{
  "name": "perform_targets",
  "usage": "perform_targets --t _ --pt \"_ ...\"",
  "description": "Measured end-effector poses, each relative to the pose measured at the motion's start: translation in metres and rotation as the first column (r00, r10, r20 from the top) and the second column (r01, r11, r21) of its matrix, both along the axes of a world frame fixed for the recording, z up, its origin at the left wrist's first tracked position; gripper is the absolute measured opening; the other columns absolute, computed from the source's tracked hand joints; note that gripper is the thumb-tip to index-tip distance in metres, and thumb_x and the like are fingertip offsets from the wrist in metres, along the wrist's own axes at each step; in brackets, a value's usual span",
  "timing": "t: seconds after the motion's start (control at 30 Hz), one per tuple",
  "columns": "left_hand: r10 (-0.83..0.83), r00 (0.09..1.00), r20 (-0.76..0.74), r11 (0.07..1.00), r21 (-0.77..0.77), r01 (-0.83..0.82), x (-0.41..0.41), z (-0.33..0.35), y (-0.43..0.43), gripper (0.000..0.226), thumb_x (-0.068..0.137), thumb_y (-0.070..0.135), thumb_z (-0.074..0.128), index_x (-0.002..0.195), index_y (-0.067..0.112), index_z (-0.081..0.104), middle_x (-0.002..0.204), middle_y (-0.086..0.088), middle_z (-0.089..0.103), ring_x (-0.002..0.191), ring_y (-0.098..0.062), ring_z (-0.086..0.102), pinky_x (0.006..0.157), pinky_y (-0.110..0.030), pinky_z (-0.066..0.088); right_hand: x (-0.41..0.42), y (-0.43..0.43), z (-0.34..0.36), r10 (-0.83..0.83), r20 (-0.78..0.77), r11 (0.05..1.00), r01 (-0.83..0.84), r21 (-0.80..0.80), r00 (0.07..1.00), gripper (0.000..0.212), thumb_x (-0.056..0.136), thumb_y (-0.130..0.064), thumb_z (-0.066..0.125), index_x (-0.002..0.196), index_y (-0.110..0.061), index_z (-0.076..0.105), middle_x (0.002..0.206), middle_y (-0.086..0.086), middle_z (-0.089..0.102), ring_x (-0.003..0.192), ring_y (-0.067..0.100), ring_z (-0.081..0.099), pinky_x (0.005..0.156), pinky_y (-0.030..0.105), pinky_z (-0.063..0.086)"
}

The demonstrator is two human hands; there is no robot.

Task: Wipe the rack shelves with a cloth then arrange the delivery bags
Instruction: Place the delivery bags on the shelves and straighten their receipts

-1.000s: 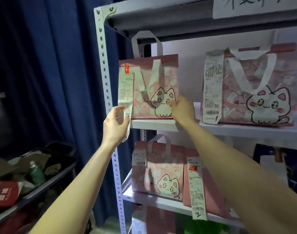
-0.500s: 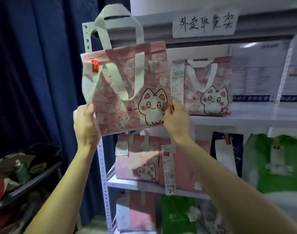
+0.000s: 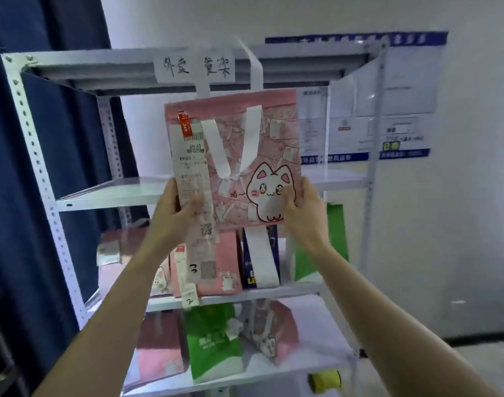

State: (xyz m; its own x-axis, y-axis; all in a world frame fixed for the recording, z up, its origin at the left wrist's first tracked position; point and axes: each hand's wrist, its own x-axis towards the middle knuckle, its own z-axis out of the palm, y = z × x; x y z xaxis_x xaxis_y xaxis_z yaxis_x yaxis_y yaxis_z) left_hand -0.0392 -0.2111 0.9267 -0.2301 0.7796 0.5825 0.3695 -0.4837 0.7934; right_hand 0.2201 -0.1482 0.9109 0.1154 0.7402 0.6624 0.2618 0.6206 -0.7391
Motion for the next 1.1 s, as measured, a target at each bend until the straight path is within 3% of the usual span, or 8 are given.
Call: perform_targets --t 0.17,0.3,0.4,0.53,0.73,0.83,0.93,1.1 --pt "-0.129 0.991 -0.04 0.991 -0.048 0.127 0.089 0.014 0.059 0.036 0.106 0.034 0.065 0.126 0.061 0.052 0.127 0.02 0.072 0.115 -0.012 0.073 0.101 -0.056 0.059 0.086 0.02 0.002 -0.05 0.026 0.998 0.051 -0.025 0.998 0.052 0.088 -0.063 0.069 0.128 -0.037 0.05 0.11 -0.02 0.069 0.098 -0.003 0.068 0.082 0.027 0.059" --pt "-0.127 0.978 -0.165 0.992 -0.024 0.124 0.139 0.02 0.116 0.048 0.103 0.029 0.069 0.142 0.041 0.043 0.124 0.026 0.064 0.111 0.001 0.065 0.108 -0.053 0.055 0.134 0.058 0.007 -0.134 0.096 0.99 0.139 -0.039 0.986 0.07 0.086 -0.053 0.08 0.139 -0.023 0.045 0.123 -0.009 0.066 0.109 0.011 0.067 0.093 0.036 0.057" --pt "-0.151 0.968 -0.203 0.988 -0.008 0.152 0.161 0.026 0.161 0.077 0.1 0.016 0.072 0.159 0.036 0.026 0.13 0.024 0.063 0.11 0.004 0.063 0.108 -0.048 0.052 0.156 0.094 0.015 -0.159 0.127 0.985 0.165 -0.042 0.979 0.078 0.085 -0.044 0.084 0.144 -0.02 0.04 0.131 -0.002 0.064 0.116 0.017 0.064 0.099 0.04 0.056" --pt "-0.173 0.964 -0.204 0.983 0.02 0.181 0.176 0.036 0.213 0.109 0.098 0.004 0.071 0.162 0.055 -0.002 0.159 0.005 0.053 0.103 0.005 0.062 0.104 -0.051 0.051 0.171 0.145 0.034 -0.141 0.1 0.99 0.143 -0.013 0.985 0.077 0.084 -0.037 0.086 0.143 -0.025 0.038 0.131 -0.005 0.063 0.116 0.016 0.066 0.1 0.044 0.058" --pt "-0.131 0.982 -0.133 0.989 0.053 0.14 0.181 0.041 0.269 0.119 0.094 0.002 0.074 0.161 0.06 -0.006 0.158 0.008 0.054 0.091 0.022 0.065 0.097 -0.05 0.059 0.171 0.211 0.052 -0.126 0.056 0.99 0.129 -0.051 0.99 0.08 0.077 -0.04 0.09 0.138 -0.026 0.042 0.127 -0.009 0.063 0.11 0.014 0.066 0.091 0.043 0.061" --pt "-0.022 0.986 -0.167 0.997 0.065 0.033 0.184 0.043 0.287 0.122 0.091 0.005 0.079 0.164 0.055 -0.005 0.155 0.007 0.057 0.11 0.001 0.071 0.092 -0.05 0.062 0.167 0.241 0.054 -0.115 0.092 0.989 0.122 -0.081 0.989 0.09 0.072 -0.036 0.095 0.14 -0.027 0.039 0.126 -0.011 0.06 0.108 0.014 0.063 0.078 0.031 0.056" --pt "0.072 0.966 -0.248 0.997 0.03 -0.067 0.187 0.035 0.3 0.119 0.093 0.011 0.08 0.167 0.047 -0.006 0.158 0.004 0.055 0.125 -0.024 0.07 0.098 -0.057 0.059 0.166 0.267 0.039 -0.125 0.154 0.979 0.147 -0.143 0.98 0.092 0.073 -0.031 0.094 0.143 -0.027 0.034 0.132 -0.006 0.06 0.116 0.022 0.064 0.081 0.04 0.058" --pt "0.117 0.953 -0.279 0.993 0.019 -0.117 0.19 0.026 0.316 0.114 0.093 0.017 0.082 0.169 0.038 -0.001 0.159 0.006 0.055 0.136 -0.024 0.063 0.109 -0.052 0.051 0.176 0.286 0.031 -0.119 0.168 0.976 0.146 -0.16 0.978 0.095 0.073 -0.038 0.094 0.146 -0.027 0.033 0.141 -0.003 0.059 0.115 0.018 0.062 0.096 0.05 0.058"
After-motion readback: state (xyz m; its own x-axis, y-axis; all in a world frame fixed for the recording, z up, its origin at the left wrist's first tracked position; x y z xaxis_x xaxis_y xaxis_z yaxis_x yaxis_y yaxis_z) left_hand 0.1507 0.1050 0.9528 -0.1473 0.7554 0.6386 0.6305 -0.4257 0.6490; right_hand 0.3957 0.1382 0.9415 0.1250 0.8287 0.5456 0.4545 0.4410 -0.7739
